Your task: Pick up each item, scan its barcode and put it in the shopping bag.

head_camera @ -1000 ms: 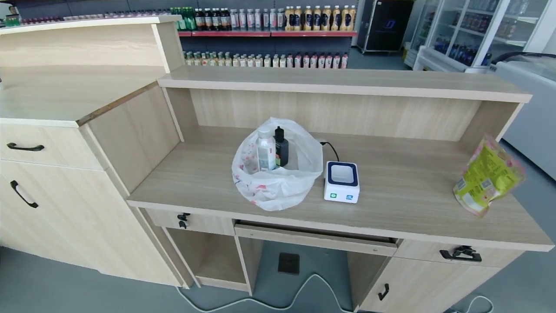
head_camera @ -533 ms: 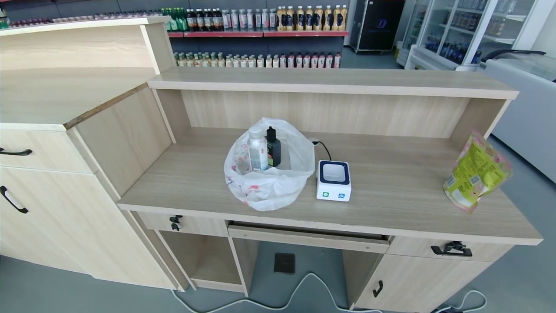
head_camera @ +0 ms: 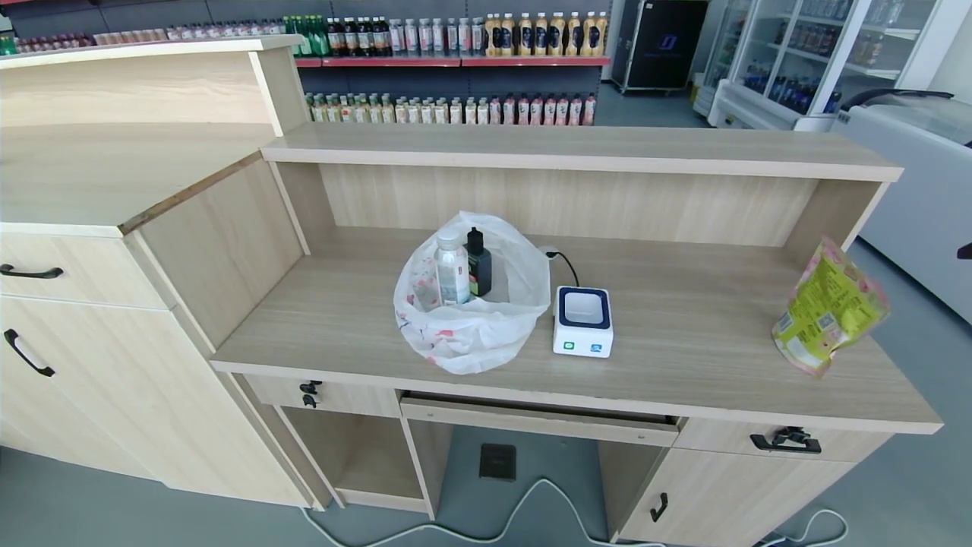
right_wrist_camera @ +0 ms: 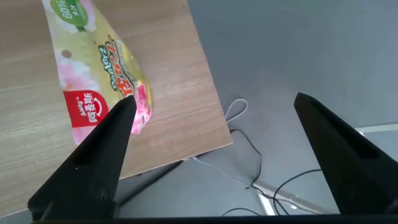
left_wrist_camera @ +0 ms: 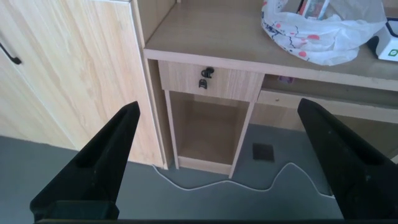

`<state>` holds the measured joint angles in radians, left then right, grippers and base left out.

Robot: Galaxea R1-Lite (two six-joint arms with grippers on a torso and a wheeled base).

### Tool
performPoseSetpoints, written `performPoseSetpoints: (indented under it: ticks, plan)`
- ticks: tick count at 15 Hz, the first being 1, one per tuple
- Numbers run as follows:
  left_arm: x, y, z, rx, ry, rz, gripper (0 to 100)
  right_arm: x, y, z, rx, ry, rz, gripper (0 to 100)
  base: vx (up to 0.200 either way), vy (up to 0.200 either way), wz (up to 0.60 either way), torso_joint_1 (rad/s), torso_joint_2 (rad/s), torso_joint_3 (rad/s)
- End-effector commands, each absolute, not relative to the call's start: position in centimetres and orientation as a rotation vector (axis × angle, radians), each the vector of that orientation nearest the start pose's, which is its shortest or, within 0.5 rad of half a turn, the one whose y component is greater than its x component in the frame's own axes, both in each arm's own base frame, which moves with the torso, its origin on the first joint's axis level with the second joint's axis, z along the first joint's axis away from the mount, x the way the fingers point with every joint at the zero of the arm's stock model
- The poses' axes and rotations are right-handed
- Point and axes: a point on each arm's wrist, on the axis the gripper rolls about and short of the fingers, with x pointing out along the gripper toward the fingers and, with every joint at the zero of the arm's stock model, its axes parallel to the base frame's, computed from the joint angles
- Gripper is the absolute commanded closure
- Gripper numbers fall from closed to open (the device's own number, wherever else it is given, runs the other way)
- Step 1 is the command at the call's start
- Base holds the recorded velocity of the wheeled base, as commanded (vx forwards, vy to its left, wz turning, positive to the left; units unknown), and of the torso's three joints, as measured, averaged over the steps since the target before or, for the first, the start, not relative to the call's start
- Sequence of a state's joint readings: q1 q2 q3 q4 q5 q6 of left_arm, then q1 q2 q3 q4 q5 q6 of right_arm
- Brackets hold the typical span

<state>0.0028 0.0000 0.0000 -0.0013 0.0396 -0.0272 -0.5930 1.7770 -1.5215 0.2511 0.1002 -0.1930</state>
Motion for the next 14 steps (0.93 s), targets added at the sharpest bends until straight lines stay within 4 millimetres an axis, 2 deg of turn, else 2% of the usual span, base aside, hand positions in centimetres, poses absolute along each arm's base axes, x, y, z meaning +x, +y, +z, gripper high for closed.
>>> performPoseSetpoints:
  ticks: [1, 6, 8, 11, 14]
  plan:
    - [-2.3, 0.1, 7.6, -0.028, -0.002, 0.043, 0, 30.0, -19.7, 25.4, 0.023, 0.564, -0.424, 0, 0.0, 0.0, 0.0, 0.0, 0.0, 0.0]
    - [-2.3, 0.1, 7.6, -0.028, -0.002, 0.043, 0, 33.1, -18.9, 25.2, 0.072, 0.507, -0.25, 0, 0.0, 0.0, 0.0, 0.0, 0.0, 0.0]
    - [-2.3, 0.1, 7.6, -0.028, -0.002, 0.043, 0, 34.0, -18.8, 24.4, 0.071, 0.513, -0.236, 0, 0.0, 0.0, 0.0, 0.0, 0.0, 0.0]
    - [-2.3, 0.1, 7.6, -0.028, -0.002, 0.043, 0, 35.9, -18.3, 22.1, 0.085, 0.565, -0.197, 0, 0.0, 0.0, 0.0, 0.0, 0.0, 0.0]
    - [-2.3, 0.1, 7.6, -0.028, -0.002, 0.043, 0, 37.6, -17.6, 21.2, 0.079, 0.568, -0.163, 0, 0.0, 0.0, 0.0, 0.0, 0.0, 0.0]
